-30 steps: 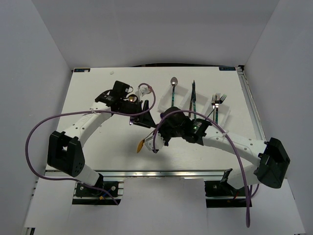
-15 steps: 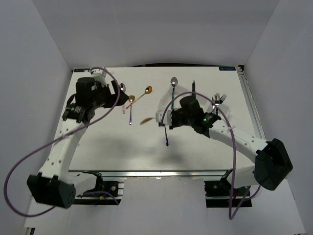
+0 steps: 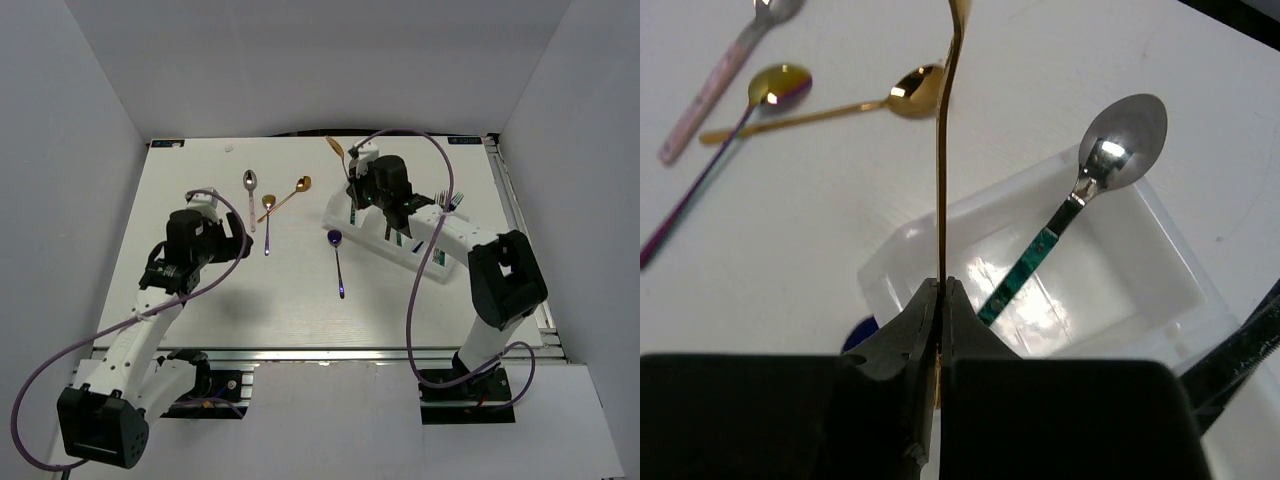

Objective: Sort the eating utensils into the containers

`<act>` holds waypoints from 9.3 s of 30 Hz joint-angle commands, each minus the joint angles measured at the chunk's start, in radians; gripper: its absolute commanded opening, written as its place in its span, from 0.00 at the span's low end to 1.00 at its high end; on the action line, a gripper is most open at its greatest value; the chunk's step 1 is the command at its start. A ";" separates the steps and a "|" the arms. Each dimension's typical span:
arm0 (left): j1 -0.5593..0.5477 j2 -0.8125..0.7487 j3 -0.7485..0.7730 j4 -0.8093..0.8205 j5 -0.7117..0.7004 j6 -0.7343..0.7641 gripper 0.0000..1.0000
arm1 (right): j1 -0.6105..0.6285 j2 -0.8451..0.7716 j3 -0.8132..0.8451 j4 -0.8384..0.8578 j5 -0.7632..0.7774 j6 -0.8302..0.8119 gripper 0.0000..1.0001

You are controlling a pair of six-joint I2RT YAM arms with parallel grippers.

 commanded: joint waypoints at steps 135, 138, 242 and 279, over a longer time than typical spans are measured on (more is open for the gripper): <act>-0.129 0.981 0.887 -0.208 -0.094 0.007 0.00 | -0.302 -0.378 -0.209 -0.144 -0.911 -0.184 0.75; -0.129 0.872 0.760 -0.038 0.164 -0.057 0.00 | -0.302 -0.374 -0.206 -0.150 -0.908 -0.190 0.75; -0.160 0.062 0.054 0.386 -0.136 0.153 0.98 | 0.168 0.295 0.273 -0.644 -0.013 0.057 0.51; -0.160 0.059 0.045 0.389 -0.181 0.173 0.98 | 0.188 0.180 0.441 -0.650 -0.236 -0.155 0.00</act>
